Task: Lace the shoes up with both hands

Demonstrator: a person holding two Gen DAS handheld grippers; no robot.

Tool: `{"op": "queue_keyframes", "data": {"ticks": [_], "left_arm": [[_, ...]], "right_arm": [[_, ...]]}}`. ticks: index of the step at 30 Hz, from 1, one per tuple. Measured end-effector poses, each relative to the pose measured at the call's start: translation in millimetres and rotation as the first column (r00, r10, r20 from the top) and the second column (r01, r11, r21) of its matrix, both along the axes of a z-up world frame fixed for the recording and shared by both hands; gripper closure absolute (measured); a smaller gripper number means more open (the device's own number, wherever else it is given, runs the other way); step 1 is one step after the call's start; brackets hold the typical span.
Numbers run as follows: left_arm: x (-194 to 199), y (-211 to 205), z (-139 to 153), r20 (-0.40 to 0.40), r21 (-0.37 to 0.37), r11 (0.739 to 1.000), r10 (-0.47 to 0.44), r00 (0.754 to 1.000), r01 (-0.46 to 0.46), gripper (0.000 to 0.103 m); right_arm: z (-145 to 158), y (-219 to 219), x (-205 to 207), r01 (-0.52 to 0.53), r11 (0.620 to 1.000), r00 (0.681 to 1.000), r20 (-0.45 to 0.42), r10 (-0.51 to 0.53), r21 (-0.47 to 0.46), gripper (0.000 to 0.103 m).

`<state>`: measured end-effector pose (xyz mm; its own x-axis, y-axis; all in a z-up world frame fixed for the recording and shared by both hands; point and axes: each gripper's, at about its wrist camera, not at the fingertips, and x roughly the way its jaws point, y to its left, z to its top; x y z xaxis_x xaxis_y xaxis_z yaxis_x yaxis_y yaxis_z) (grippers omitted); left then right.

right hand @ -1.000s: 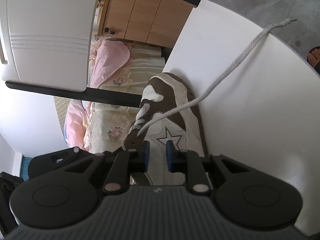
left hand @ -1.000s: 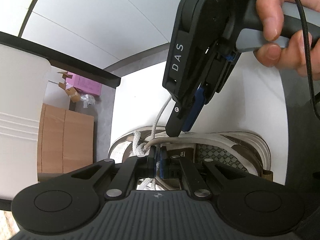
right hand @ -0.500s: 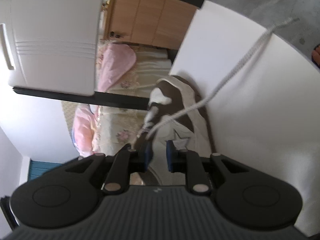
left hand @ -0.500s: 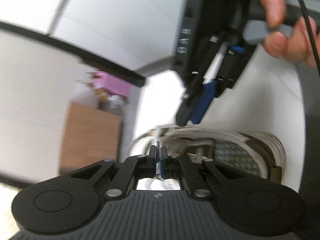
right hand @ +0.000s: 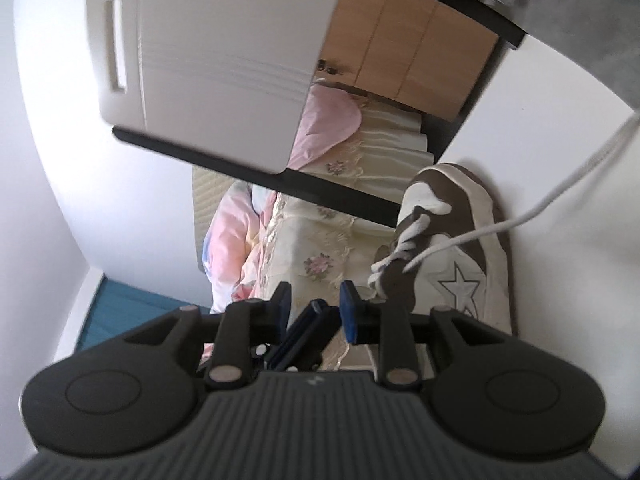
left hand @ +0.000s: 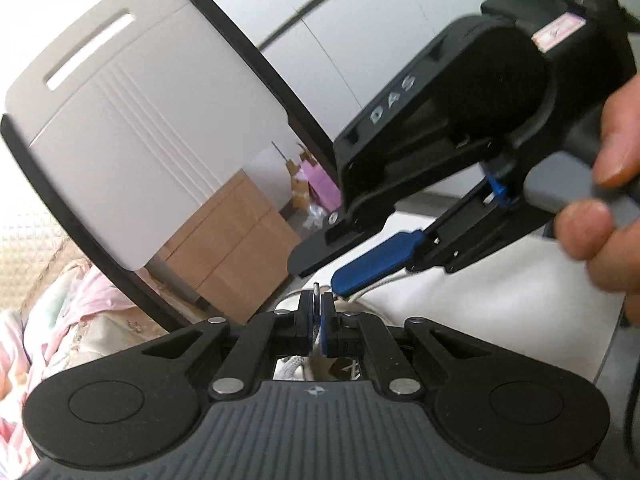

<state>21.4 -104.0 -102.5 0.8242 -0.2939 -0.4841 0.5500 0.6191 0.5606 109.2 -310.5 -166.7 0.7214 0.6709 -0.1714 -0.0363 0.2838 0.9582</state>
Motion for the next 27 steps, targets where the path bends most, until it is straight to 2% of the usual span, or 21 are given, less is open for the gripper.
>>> {"op": "queue_keyframes", "data": {"ticks": [6,10,13,14,21,23,24,25,27], "left_arm": [[-3,5,-7,-0.016,-0.059,0.998,0.025,1.0,-0.026,0.099],[-3,6,-10,-0.008,-0.074,0.996,0.041,0.999,-0.041,0.099],[-1,6,-13,-0.015,-0.086,0.995,0.053,0.998,-0.054,0.099],[-1,6,-13,-0.015,-0.09,0.994,0.054,0.998,-0.055,0.097],[-7,-4,-23,0.032,-0.078,0.996,0.037,0.999,-0.034,0.097],[-6,-7,-25,0.034,-0.075,0.996,0.045,0.998,-0.042,0.078],[-5,-8,-26,0.038,-0.077,0.996,0.049,0.998,-0.046,0.054],[-6,-8,-25,0.049,-0.086,0.995,0.052,0.997,-0.048,0.048],[-6,-9,-25,0.048,-0.106,0.994,0.044,0.998,-0.038,0.048]], "right_arm": [[-1,10,0,-0.018,0.999,1.0,0.005,0.018,-0.051,0.076],[-3,17,0,-0.035,0.996,0.999,0.006,0.036,-0.083,0.082],[-2,20,-1,-0.032,0.993,0.999,0.017,0.034,-0.118,0.092],[-1,21,-1,-0.026,0.992,0.999,0.021,0.029,-0.124,0.102],[1,20,-5,0.019,0.988,0.999,0.046,-0.012,-0.156,0.101],[-1,17,-4,0.027,0.989,0.999,0.038,-0.022,-0.142,0.101],[-2,16,-4,0.031,0.991,0.999,0.033,-0.027,-0.133,0.101],[-3,14,-4,0.034,0.992,0.999,0.029,-0.031,-0.123,0.101],[-5,12,-4,0.039,0.994,0.999,0.02,-0.037,-0.103,0.101]]}}
